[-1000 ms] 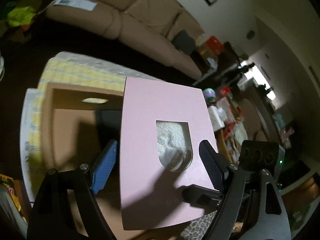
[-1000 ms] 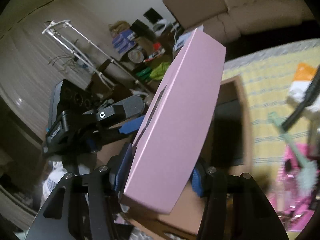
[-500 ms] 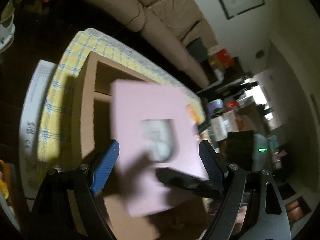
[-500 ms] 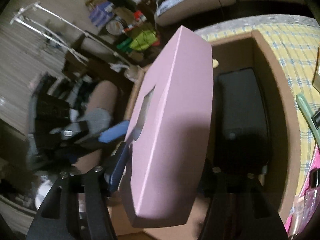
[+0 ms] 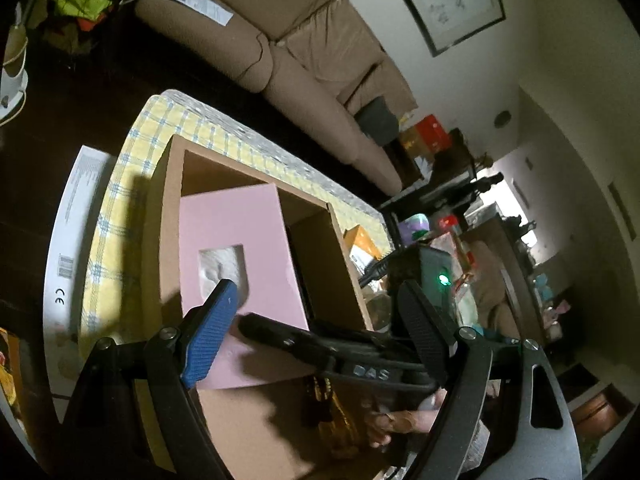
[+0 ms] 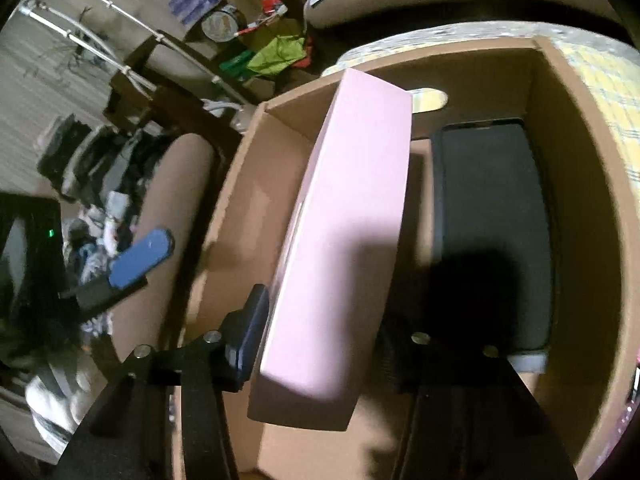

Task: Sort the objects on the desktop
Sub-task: 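Lower the pink box into the cardboard box and open both tools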

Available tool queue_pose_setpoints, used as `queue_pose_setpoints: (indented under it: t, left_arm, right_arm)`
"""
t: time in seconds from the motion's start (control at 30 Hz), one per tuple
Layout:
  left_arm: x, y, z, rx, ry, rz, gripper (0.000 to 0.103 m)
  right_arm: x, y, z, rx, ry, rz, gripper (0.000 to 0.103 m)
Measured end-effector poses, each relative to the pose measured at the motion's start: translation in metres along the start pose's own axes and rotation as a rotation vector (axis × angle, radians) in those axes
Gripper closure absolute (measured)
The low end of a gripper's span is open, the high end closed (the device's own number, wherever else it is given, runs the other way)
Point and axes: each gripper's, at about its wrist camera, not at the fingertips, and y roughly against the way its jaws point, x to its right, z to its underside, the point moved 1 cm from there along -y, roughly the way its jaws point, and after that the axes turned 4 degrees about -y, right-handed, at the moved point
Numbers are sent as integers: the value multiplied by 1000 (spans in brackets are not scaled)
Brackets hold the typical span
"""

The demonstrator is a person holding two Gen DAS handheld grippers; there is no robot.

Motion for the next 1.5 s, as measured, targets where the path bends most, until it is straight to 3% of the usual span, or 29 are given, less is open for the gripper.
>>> queue_pose_setpoints:
  t: [0.1,0.17,0.23,0.33,0.53,0.67,0.9,1.1,1.17,1.3,1.5]
  left_arm:
    - [5,-6,7,-4,-13,-9,23]
    - [8,-8,10,-9,-44,-30,23]
    - [11,-9,12,-19,-74,-57,23]
    - [15,-9,13,-18,-94,-59,23]
    - [12,-3,15,-17,-101,-74,23]
    - [9,-1,15,-17,-82,-60,22]
    - [9,-5,15,-33,-82,-64,22]
    - [9,-1,14,-27,-83,-81,21]
    - [9,1,13,-24,-89,-89,20]
    - [12,3,14,-26,-110,-117,16]
    - [18,4,16,-39,-128,-127,16]
  right_arm:
    - [4,-4,3,-45,10,47,48]
    - [1,-1,-2,-35,23,149,32]
    - [4,9,-3,-10,35,191,31]
    - [11,21,-4,15,37,194,30]
    - [4,5,-8,-6,50,215,30]
    - [-2,-6,-12,-24,52,186,33]
    - [4,-24,-17,-61,64,239,32]
    - [-3,0,-13,0,60,173,35]
    - [-13,11,-6,5,106,203,34]
    - [-34,19,16,-56,210,227,34]
    - [-36,-6,43,-179,303,317,38]
